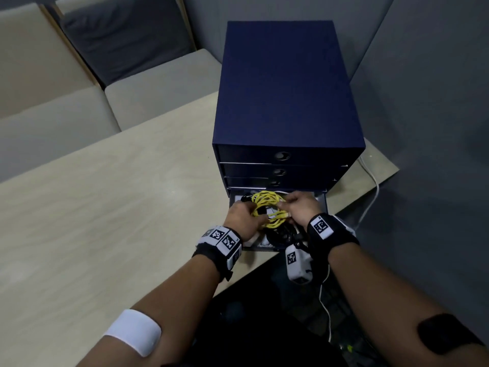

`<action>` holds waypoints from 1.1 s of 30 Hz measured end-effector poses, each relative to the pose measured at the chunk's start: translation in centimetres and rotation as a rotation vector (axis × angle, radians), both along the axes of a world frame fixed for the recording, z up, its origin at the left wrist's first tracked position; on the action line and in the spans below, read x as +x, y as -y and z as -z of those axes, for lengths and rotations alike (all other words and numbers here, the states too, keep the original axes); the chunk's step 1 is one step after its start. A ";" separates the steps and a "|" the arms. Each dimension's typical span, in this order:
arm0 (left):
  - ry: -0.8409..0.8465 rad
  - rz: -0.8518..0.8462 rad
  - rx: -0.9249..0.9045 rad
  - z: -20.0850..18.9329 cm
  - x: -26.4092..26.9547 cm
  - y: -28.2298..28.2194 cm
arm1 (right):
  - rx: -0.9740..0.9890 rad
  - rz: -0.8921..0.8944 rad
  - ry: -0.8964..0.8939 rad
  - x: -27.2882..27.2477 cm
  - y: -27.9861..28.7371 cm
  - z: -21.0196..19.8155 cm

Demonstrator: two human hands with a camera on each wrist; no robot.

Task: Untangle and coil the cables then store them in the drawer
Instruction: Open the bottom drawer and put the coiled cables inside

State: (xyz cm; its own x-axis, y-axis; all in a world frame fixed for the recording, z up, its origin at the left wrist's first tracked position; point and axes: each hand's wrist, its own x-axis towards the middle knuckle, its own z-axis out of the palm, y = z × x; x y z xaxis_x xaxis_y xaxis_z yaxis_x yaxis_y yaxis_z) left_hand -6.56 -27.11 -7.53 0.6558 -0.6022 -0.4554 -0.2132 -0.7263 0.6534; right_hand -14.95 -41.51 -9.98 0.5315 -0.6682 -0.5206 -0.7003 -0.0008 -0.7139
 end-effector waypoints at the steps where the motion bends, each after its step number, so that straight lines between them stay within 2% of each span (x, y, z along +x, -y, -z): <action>1: 0.003 -0.014 0.008 0.2 -0.1 0.2 | -0.045 0.037 0.030 0.2 -0.1 0.0; 3: 0.023 -0.049 0.021 0.7 -0.3 0.9 | -0.129 0.082 0.055 0.7 -0.1 0.1; 5: 0.046 -0.080 0.043 1.2 -0.6 1.4 | -0.207 0.027 0.027 0.7 -0.3 0.2; 8: 0.094 -0.117 0.082 1.8 -0.9 2.0 | -0.321 -0.200 0.005 0.4 -0.1 -0.2; 11: 0.154 -0.087 0.114 1.9 -0.5 2.7 | -0.321 -0.422 0.083 0.1 0.1 -1.1; 14: 0.164 -0.031 0.157 1.9 0.3 2.6 | -0.318 -0.637 -0.009 0.0 -0.4 -0.7; 19: 0.281 0.034 0.093 2.1 0.6 1.3 | -0.282 -0.747 -0.012 0.7 0.5 -0.4; 22: 0.364 0.185 0.105 2.4 -0.2 1.5 | -0.299 -0.828 -0.084 0.9 0.9 -0.1; 26: 0.349 0.306 0.298 2.7 -0.6 2.3 | -0.420 -0.737 -0.023 0.5 0.1 1.3; 29: 0.352 0.351 0.429 3.1 -0.1 2.7 | -0.644 -0.698 -0.019 -0.3 -0.5 1.2; 31: 0.337 0.344 0.462 3.0 0.1 3.1 | -0.713 -0.770 -0.049 -0.8 -0.6 0.7; 33: 0.318 0.343 0.452 2.8 -0.1 3.2 | -0.632 -0.872 -0.124 -1.4 -0.3 0.4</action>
